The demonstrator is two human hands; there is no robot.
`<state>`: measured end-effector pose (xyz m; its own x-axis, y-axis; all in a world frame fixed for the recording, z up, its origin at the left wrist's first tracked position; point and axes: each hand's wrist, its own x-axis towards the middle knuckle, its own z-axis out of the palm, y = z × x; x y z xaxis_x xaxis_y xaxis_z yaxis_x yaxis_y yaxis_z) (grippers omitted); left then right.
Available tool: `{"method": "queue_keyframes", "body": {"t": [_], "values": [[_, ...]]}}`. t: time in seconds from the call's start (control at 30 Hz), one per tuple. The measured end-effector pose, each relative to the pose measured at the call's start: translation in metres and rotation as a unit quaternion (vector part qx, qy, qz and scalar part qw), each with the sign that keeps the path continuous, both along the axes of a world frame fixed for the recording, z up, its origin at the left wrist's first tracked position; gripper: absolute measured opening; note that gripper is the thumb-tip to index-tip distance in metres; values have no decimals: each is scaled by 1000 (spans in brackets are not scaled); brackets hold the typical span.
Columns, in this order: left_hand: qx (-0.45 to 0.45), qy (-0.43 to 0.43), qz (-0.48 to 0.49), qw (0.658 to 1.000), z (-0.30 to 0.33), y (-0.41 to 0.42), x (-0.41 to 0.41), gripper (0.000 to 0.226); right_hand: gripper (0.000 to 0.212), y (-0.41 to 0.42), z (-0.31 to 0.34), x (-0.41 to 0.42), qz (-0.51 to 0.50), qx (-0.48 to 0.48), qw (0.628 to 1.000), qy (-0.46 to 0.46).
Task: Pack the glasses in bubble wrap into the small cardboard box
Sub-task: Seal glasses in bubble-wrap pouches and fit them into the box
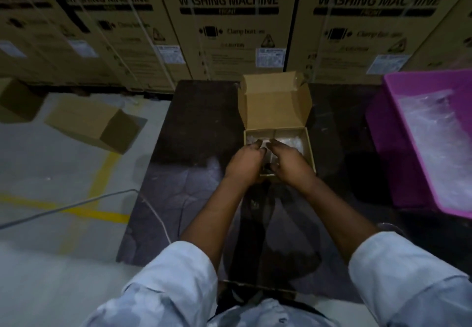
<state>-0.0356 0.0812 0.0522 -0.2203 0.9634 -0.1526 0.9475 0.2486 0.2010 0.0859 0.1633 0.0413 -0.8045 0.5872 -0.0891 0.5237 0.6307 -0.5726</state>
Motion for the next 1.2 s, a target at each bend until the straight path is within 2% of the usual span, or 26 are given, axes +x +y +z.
{"method": "queue_keyframes", "body": {"t": [0.13, 0.33, 0.53, 0.73, 0.93, 1.03, 1.2], "values": [[-1, -3, -7, 1000, 0, -1, 1, 52, 60, 3, -3, 0, 3, 9, 1000, -20], [0, 6, 1, 1000, -2, -2, 4, 40, 58, 3, -2, 2, 8, 18, 1000, -24], [-20, 19, 2, 1000, 4, -2, 5, 41, 61, 4, 0, 2, 9, 12, 999, -49], [0, -19, 14, 1000, 7, -1, 5, 49, 58, 9, 11, 6, 25, 6, 998, -63], [86, -44, 39, 995, 16, -13, 13, 41, 58, 10, 8, 32, -41, 8, 999, 7], [149, -52, 55, 986, 18, -15, 19, 32, 50, 9, 11, 45, -80, 3, 994, 74], [211, -97, -7, 973, 28, 0, 47, 23, 35, 10, 36, 73, -125, -11, 979, 159]]}}
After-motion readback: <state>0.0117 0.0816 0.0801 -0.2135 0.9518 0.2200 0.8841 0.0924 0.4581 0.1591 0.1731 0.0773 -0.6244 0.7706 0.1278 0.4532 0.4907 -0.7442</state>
